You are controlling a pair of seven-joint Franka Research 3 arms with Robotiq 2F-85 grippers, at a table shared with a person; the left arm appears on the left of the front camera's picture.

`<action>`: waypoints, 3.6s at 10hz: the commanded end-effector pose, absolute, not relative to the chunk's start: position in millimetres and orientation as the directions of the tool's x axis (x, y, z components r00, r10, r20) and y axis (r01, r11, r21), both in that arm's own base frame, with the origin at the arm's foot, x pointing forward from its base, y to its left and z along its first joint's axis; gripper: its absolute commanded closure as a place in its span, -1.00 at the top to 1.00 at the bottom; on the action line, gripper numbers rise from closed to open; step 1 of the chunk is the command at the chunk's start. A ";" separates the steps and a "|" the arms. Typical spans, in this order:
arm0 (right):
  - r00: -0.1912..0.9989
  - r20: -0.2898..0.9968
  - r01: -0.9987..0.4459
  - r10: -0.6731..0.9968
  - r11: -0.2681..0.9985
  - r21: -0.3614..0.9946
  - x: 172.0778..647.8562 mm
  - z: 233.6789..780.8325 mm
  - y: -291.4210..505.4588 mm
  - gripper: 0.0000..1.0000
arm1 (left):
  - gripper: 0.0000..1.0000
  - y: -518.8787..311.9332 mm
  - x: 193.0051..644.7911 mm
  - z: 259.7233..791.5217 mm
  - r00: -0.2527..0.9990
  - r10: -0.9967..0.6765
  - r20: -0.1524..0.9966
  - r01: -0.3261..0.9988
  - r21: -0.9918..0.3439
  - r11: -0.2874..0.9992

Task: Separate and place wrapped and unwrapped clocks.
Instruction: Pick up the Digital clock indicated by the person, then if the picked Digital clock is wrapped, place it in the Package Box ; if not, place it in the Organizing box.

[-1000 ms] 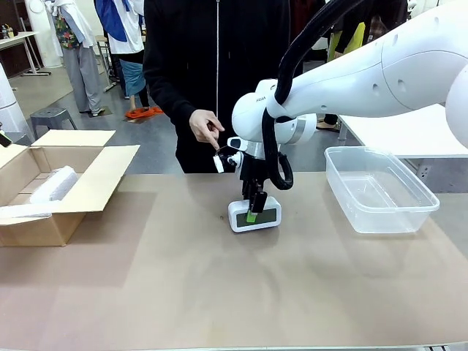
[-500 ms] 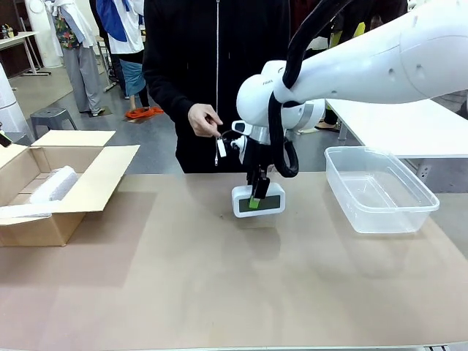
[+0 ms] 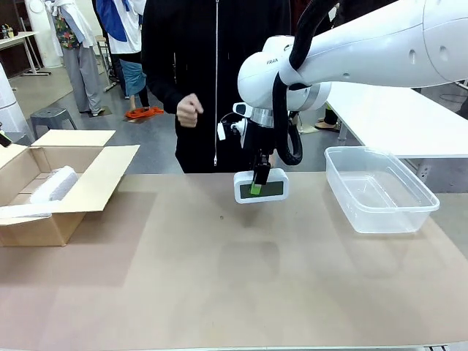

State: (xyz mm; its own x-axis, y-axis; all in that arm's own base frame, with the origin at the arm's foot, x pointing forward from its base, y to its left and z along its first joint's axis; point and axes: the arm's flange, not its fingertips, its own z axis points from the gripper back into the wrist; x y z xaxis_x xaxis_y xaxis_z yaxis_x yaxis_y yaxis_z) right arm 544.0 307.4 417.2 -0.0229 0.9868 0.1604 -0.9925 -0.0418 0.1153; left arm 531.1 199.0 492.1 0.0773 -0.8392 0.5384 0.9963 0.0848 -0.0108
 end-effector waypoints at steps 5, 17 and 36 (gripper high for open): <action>-0.007 0.112 -0.993 0.994 -0.020 0.120 546.2 422.7 311.6 -1.00 | 1.00 199.7 530.3 493.0 0.076 -0.844 0.530 0.997 -0.012 0.082; -0.023 0.145 -0.991 0.989 -0.042 0.124 542.0 418.7 308.8 -0.40 | 1.00 199.7 530.3 493.0 0.076 -0.844 0.530 0.997 -0.012 0.082; 0.656 0.274 -0.725 0.704 0.688 -0.034 564.8 529.6 226.0 0.00 | 1.00 199.7 530.3 493.0 0.076 -0.844 0.530 0.997 -0.012 0.082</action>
State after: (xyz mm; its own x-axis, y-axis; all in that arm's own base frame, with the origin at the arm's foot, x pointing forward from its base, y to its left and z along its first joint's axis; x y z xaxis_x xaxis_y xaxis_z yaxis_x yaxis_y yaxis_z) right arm 570.4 238.5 524.0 0.5984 0.7529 0.2741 -0.7815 0.6239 -0.0076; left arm 531.0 199.5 492.0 0.0779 -0.8391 0.5384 0.9963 0.0855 -0.0109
